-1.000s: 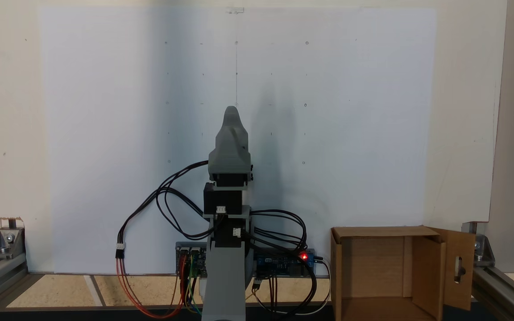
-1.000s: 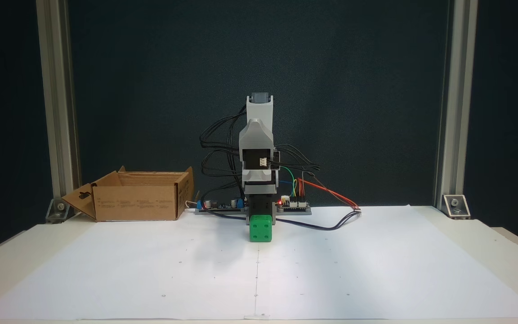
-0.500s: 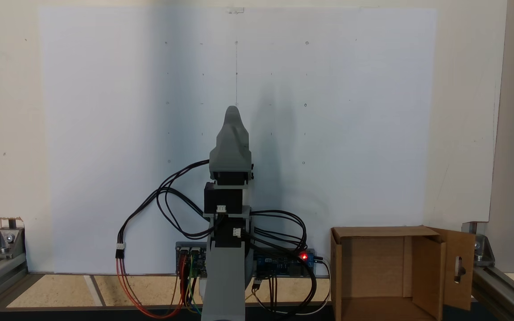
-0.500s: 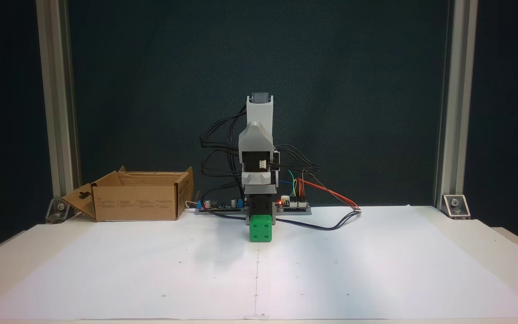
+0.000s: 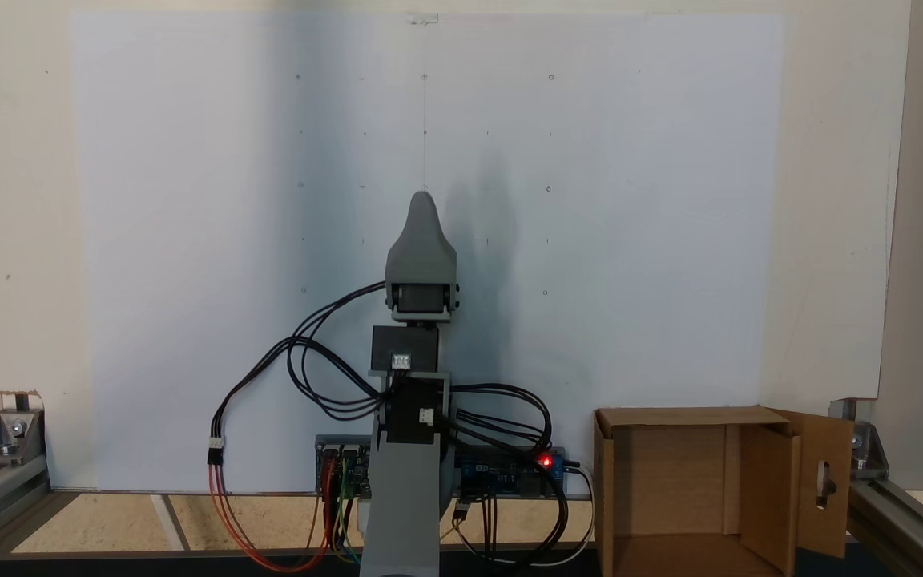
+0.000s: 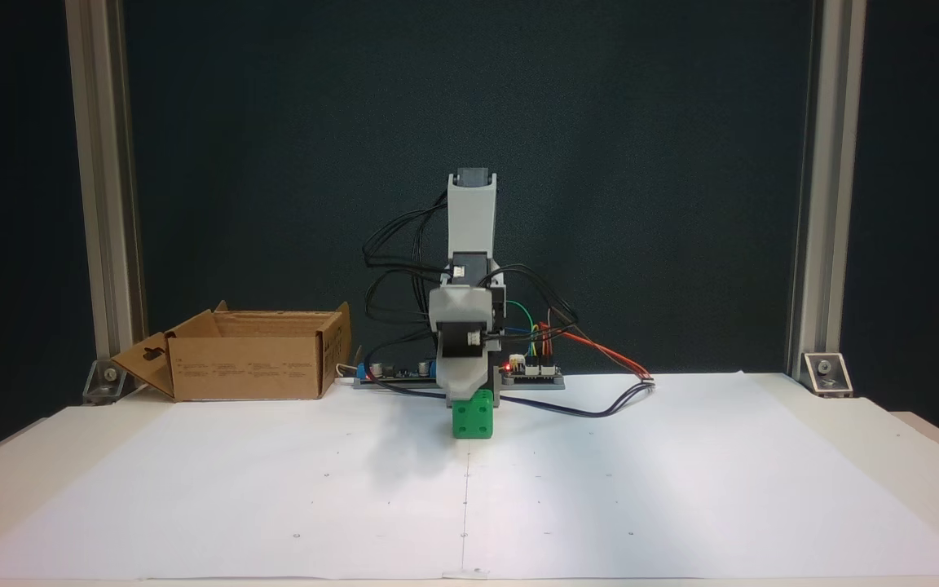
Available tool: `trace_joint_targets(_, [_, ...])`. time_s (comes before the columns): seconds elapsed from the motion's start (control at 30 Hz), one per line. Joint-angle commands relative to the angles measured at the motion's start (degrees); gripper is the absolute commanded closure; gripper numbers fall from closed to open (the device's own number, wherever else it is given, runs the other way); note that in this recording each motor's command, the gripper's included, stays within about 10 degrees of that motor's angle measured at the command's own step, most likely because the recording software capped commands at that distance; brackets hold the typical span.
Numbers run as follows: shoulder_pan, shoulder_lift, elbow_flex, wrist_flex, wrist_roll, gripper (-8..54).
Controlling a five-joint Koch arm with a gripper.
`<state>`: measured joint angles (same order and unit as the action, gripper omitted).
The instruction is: Grasp a green dice and put it in the bin.
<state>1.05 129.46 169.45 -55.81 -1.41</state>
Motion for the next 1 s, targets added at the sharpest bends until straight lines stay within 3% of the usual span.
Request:
trace_joint_targets(0.0, [0.97,6.42,-7.21,9.12,-2.72,2.2])
trace_joint_targets(0.43, [0.35,6.15,-42.45,58.96,-1.41,2.1])
trace_joint_targets(0.97, [-3.43,-0.62,-59.59,116.1,-1.32,1.6])
